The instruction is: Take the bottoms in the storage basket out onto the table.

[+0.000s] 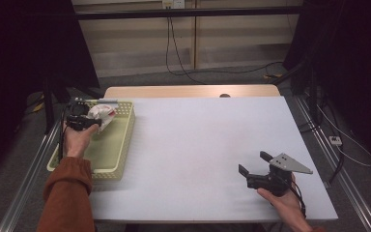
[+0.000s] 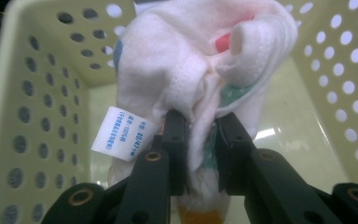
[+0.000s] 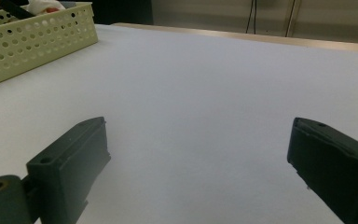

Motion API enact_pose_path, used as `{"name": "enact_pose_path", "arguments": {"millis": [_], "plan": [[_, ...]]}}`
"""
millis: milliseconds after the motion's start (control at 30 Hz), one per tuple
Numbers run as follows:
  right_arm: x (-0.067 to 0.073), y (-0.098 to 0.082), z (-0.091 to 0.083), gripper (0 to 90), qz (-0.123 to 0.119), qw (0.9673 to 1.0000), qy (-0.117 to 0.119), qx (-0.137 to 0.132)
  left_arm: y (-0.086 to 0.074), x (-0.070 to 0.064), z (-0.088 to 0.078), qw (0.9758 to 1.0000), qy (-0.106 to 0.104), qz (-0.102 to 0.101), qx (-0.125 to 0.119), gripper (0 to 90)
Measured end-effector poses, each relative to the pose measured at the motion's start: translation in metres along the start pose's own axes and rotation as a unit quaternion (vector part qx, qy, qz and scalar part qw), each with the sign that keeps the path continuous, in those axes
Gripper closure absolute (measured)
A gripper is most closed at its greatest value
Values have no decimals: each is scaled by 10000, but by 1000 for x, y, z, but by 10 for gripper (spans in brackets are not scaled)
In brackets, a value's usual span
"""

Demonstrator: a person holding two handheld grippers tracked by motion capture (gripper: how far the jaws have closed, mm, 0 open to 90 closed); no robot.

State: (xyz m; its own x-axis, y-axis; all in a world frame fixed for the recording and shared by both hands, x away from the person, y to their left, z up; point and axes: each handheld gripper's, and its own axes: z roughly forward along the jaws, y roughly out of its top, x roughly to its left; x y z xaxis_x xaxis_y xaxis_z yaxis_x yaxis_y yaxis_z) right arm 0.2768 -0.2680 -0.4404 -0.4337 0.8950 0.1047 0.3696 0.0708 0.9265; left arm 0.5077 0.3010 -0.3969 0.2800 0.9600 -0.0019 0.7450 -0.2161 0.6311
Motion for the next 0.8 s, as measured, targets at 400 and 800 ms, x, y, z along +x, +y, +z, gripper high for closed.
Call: {"name": "enact_pose_path", "arguments": {"millis": [400, 800], "plan": [[0, 0, 0, 50, 2, 10000, 15, 2, -3, 1, -21, 9975, -31, -188, -685, 762], [1, 1, 2, 50, -12, 10000, 48, -5, -11, -11, -42, 9918, -162, -40, -1264, 762]]}}
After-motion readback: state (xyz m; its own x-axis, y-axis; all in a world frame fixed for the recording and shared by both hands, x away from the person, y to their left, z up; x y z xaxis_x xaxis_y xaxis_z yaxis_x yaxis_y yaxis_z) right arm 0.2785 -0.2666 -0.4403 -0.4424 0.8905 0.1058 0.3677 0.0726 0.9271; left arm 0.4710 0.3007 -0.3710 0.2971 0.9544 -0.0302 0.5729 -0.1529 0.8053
